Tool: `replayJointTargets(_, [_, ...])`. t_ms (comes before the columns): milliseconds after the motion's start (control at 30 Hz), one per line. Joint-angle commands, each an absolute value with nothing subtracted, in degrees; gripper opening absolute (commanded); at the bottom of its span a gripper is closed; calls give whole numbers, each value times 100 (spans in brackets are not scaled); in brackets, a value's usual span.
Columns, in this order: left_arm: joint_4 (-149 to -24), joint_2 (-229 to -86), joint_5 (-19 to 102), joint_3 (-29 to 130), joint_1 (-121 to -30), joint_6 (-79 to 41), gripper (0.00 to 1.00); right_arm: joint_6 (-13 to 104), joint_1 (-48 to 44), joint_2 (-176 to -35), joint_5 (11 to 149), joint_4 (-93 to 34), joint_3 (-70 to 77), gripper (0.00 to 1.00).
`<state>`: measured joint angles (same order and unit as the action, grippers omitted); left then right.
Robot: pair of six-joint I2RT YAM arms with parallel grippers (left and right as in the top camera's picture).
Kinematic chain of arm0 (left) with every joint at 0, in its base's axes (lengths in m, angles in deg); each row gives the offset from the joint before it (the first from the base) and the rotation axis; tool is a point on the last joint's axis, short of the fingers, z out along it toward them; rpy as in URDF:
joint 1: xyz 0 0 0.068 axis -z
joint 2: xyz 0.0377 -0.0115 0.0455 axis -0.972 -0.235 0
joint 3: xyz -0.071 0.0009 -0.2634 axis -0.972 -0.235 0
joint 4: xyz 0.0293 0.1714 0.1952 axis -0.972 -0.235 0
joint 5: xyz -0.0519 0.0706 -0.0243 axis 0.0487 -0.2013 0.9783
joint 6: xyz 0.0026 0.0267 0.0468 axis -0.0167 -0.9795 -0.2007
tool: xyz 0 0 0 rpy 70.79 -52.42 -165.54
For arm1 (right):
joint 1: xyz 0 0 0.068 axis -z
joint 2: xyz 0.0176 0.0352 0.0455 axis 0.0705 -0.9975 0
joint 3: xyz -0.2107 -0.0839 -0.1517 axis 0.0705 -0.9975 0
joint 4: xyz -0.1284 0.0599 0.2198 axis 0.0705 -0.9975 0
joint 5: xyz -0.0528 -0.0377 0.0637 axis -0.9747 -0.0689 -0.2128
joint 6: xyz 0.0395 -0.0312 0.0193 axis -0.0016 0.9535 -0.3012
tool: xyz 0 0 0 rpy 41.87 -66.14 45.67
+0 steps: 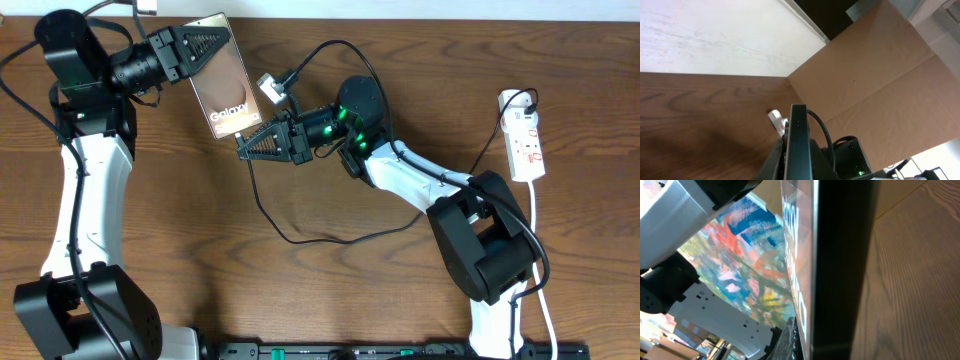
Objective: Plug charger to phone and switch on socket
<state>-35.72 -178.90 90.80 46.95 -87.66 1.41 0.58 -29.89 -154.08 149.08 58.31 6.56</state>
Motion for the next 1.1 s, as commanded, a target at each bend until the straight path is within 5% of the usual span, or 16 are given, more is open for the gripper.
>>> replayJointTargets(0, [-3567,-17868,9311,4697,-8792,64,7,-64,-2886,-15434,14503,5934,711,1])
replayJointTargets(1067, [-3570,-17868,9314,4697,-8899,67,8,-62,-2858,-15434,14416,5949,711,1])
